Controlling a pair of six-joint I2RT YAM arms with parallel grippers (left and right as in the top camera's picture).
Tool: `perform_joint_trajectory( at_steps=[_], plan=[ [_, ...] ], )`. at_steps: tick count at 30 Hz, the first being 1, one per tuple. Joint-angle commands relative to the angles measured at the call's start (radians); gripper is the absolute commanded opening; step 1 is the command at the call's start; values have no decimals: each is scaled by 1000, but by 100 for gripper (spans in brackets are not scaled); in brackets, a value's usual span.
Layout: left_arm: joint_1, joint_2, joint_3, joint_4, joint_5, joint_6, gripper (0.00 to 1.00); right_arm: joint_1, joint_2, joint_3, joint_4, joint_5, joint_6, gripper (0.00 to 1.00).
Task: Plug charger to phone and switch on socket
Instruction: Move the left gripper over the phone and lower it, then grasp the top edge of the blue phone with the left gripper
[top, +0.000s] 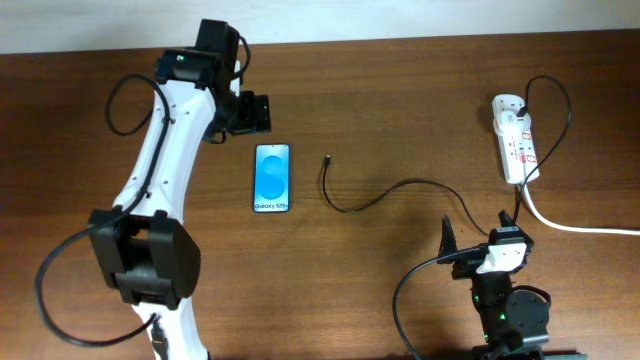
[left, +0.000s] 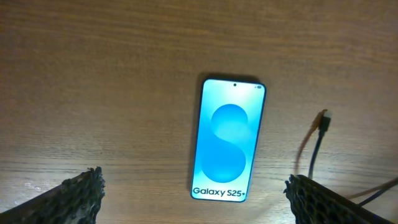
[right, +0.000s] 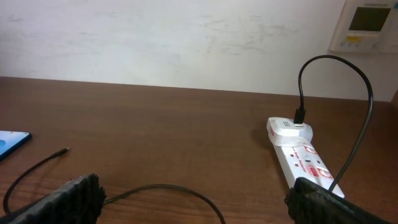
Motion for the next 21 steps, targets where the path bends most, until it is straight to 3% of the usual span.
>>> perform_joint_trajectory(
  at_steps=[1,14,21],
  plan=[
    [-27,84,4,-11,-6,16,99,6,-5,-5,-7,15,0,98],
    [-82,261,-26,24,10,-98,99,6,-5,-5,-7,15,0,98],
    [-107,283,-36,21,8,-47,98,6,-5,-5,-7,15,0,98]
  ],
)
